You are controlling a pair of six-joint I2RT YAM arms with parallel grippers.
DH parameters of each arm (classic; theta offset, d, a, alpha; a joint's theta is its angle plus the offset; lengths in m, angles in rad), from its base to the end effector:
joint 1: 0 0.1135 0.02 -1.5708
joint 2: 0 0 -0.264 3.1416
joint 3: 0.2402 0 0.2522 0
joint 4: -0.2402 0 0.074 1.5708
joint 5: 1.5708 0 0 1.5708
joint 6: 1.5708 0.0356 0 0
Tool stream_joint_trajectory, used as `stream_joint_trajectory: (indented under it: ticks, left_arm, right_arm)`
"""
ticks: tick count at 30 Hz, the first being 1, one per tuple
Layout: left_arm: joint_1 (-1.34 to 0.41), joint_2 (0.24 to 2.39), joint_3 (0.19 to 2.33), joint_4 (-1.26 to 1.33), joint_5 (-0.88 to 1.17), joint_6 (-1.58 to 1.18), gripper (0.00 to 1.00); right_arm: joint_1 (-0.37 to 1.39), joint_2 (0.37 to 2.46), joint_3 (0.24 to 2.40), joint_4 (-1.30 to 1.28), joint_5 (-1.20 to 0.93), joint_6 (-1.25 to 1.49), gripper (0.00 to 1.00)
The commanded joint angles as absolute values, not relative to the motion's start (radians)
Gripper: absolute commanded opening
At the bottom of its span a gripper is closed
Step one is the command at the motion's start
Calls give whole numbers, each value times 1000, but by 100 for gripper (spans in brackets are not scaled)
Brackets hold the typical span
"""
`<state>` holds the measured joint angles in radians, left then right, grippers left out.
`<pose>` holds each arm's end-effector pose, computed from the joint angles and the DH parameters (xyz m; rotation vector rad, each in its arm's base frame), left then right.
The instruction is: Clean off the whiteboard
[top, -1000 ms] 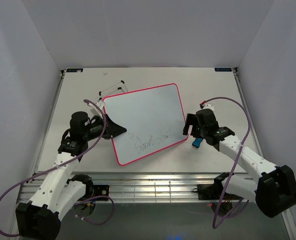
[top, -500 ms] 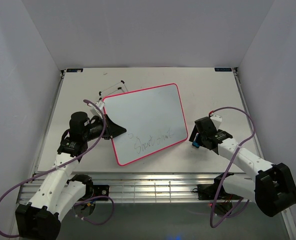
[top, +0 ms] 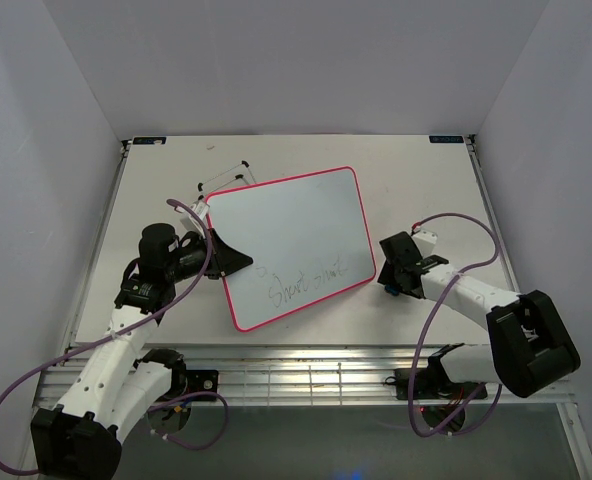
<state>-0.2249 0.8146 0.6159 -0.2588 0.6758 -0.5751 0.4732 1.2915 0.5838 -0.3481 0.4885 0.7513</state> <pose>0.1726 -0.0623 0.2711 0.0853 2.1227 -1.1746 0.2073 0.0873 0.1619 0.4981 2.4004 -0.1287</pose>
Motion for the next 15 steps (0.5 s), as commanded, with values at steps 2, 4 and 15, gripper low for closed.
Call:
stream_joint_trajectory:
  ticks: [2,4,15]
  left_arm:
    - [-232,819,614,-330,615,-451,0]
    - [-232,822,614,-330,615,-451,0]
    - [-233,839,614,-327,624,-453,0]
  right_arm:
    - [474,1321,629,-305,546,773,64]
    - [474,1312,614,-290,538,773,50]
    - [524,1128,583,-94,267,519,8]
